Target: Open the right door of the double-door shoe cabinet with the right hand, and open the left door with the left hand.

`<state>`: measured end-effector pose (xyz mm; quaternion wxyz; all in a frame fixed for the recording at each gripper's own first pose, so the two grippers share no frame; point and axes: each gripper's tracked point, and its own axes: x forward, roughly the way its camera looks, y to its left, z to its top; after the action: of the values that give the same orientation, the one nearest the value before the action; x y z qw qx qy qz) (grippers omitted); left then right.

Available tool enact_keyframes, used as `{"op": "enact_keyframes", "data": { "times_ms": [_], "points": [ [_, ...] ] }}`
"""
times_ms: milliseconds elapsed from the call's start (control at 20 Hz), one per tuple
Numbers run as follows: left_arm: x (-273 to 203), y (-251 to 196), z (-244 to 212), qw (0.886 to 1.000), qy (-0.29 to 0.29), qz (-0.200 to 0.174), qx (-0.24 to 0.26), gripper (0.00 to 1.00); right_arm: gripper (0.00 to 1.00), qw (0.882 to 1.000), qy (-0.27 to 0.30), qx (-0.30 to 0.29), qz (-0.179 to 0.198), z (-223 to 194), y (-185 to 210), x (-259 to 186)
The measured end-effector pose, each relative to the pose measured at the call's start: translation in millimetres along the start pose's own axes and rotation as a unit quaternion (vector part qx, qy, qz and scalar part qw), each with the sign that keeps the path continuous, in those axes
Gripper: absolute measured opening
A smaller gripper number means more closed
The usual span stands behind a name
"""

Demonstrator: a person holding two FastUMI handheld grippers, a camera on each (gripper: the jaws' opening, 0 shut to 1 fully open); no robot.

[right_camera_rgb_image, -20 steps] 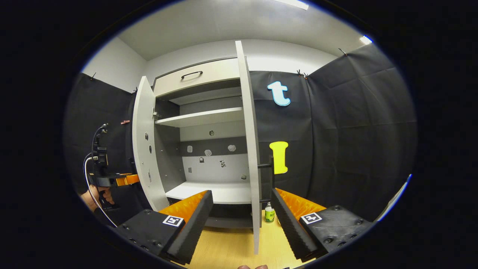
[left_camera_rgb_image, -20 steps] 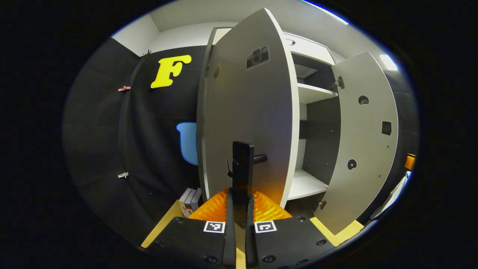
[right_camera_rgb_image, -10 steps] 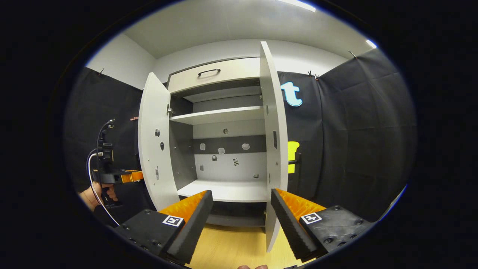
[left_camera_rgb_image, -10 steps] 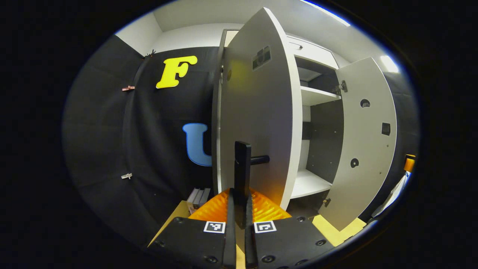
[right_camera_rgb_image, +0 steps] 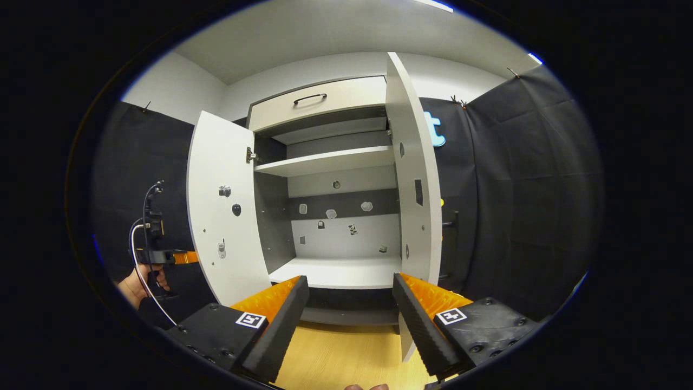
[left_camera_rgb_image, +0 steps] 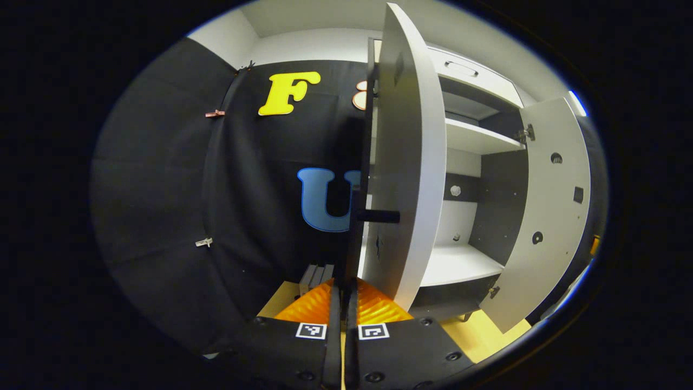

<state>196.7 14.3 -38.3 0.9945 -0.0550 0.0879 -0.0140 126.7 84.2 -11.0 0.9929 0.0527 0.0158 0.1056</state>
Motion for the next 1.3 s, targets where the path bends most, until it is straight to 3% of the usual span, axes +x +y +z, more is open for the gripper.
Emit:
{"op": "enact_keyframes", "data": {
  "times_ms": [300, 350, 550, 600, 700, 1000, 1150, 1300],
  "points": [
    [0, 16, 10, 0.999, -0.022, 0.004, 0.04, 0.13, 0.98, 1.0, 0.007, -0.005, 0.007, -5, 6, 3],
    [0, 17, 11, 0.999, -0.028, 0.01, 0.044, 0.11, 0.98, 1.0, 0.008, -0.005, 0.008, -6, 5, 4],
    [-6, 27, 20, 0.996, -0.048, 0.037, 0.065, 0.21, 0.98, 1.0, 0.008, 0.004, 0.005, -6, 5, 6],
    [-9, 32, 24, 0.995, -0.054, 0.049, 0.071, 0.15, 0.98, 1.0, 0.007, 0.005, 0.004, -6, 5, 7],
    [-14, 32, 29, 0.993, -0.07, 0.066, 0.069, 0.19, 0.98, 1.0, 0.006, 0.005, 0.002, -6, 4, 9],
    [-33, 5, 37, 0.994, -0.096, 0.04, 0.039, 0.46, 0.98, 1.0, -0.003, -0.008, -0.008, 0, -2, 13],
    [-57, -23, 29, 0.995, -0.097, 0.016, 0.034, 0.72, 0.98, 1.0, -0.015, -0.014, -0.012, 4, -2, 15],
    [-74, -40, 23, 0.994, -0.1, 0.011, 0.046, 0.92, 0.98, 0.999, -0.029, -0.019, -0.014, 6, 0, 22]
  ]
}}
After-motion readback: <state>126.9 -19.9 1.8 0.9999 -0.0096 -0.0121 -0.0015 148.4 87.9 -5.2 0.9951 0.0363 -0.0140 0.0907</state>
